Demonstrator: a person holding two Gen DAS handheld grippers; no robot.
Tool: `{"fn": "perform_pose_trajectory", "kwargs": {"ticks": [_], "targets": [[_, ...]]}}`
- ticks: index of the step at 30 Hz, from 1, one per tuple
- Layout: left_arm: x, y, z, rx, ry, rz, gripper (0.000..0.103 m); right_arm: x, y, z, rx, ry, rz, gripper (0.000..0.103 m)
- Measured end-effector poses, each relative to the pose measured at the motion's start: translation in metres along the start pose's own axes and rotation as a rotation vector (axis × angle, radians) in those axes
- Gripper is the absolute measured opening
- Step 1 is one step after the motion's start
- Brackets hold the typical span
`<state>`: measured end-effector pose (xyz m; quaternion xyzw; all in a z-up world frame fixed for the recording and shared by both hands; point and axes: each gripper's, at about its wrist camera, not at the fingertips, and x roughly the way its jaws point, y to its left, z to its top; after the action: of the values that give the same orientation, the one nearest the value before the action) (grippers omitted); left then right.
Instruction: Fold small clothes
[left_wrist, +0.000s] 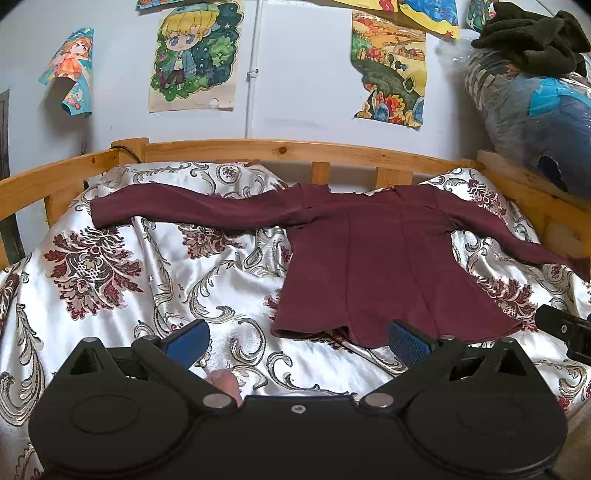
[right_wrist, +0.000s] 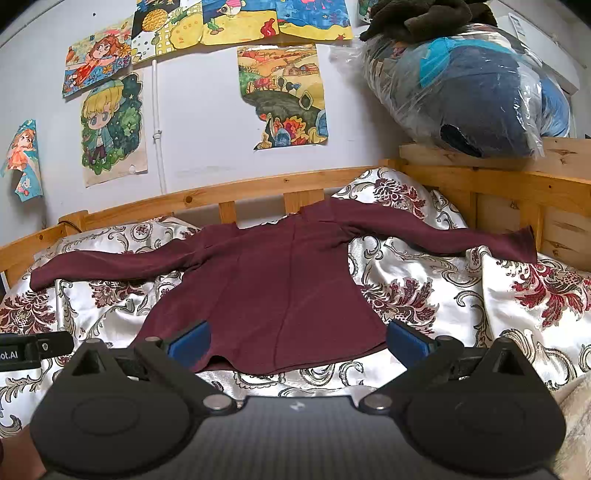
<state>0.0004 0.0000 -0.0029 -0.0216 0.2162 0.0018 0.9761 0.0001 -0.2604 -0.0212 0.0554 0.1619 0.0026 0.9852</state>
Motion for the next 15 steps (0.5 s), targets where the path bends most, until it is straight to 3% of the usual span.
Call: {"fn": "perform_pose_trajectory", "kwargs": {"ticks": [15], "targets": [[-0.0015, -0.0001, 0.0018, -0.003, 0.0, -0.002, 0.102, 0.0002, -0.0004, -0.0002, 0.001, 0.0, -0.001, 0.103]]}}
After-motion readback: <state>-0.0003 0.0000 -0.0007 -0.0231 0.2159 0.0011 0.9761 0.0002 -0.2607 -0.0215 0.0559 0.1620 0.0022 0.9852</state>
